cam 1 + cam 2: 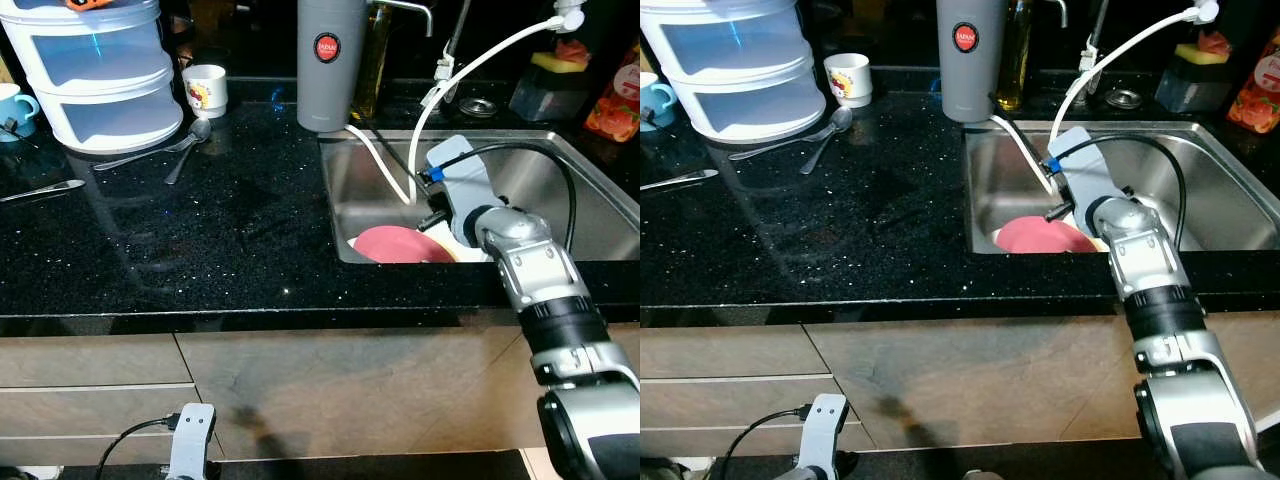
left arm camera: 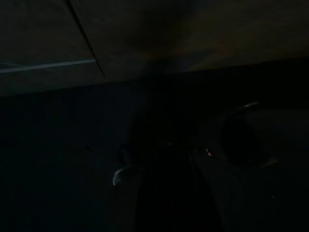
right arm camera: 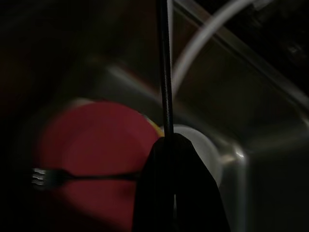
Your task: Kitchen organization
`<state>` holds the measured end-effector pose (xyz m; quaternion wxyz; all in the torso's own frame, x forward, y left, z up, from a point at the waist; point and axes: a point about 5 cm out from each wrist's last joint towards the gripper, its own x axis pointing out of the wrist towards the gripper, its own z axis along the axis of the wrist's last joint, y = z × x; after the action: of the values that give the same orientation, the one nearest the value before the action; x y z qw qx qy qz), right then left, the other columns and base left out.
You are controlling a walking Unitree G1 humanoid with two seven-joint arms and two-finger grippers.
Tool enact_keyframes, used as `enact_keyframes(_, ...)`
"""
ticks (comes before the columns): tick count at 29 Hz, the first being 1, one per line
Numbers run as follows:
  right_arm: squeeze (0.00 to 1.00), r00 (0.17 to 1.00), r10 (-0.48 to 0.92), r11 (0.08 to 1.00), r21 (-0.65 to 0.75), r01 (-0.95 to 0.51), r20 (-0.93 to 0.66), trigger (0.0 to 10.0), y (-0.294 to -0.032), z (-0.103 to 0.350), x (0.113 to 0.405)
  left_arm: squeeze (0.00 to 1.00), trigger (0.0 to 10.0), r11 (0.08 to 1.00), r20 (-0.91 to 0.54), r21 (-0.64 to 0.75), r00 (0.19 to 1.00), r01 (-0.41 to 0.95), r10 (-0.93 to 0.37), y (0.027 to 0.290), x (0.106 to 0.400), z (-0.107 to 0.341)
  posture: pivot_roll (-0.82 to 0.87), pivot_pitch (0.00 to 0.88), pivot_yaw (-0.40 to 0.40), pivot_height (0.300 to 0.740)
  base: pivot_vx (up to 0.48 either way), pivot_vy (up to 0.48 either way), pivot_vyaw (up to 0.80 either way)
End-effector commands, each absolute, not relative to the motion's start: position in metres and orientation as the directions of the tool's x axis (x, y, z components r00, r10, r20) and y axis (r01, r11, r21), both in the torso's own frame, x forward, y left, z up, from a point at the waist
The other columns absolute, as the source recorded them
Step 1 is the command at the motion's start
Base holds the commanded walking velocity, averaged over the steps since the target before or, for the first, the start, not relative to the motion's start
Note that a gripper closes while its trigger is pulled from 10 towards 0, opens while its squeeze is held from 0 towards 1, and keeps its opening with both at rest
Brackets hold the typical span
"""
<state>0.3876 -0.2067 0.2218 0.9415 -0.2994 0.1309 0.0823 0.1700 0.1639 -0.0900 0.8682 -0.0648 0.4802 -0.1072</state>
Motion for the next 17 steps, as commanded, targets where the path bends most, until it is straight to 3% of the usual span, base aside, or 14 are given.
enact_keyframes(1,0.0,0.95,0.026,0.792,-0.574,-0.21,-0.312,10.0,-0.213,0.222,0.389,0.0,10.0,0.966,-0.828,-0.216,0.499,0.139,-0.257,0.158,0.166,-0.092,-0.14,0.0,-0.021,0.74,0.0,0.0,0.0)
enact_keyframes(10,0.0,0.924,-0.138,0.759,-0.637,-0.133,-0.358,10.0,-0.243,0.205,0.392,0.0,10.0,0.966,-0.818,-0.22,0.513,0.137,-0.259,0.152,0.172,-0.09,-0.1,0.0,-0.018,0.74,0.0,0.0,0.0)
enact_keyframes(17,0.0,0.914,-0.205,0.725,-0.682,-0.098,-0.349,10.0,-0.256,0.198,0.392,0.0,10.0,0.971,-0.824,-0.203,0.514,0.127,-0.24,0.169,0.172,-0.089,-0.06,0.0,-0.003,0.74,0.0,0.0,0.0)
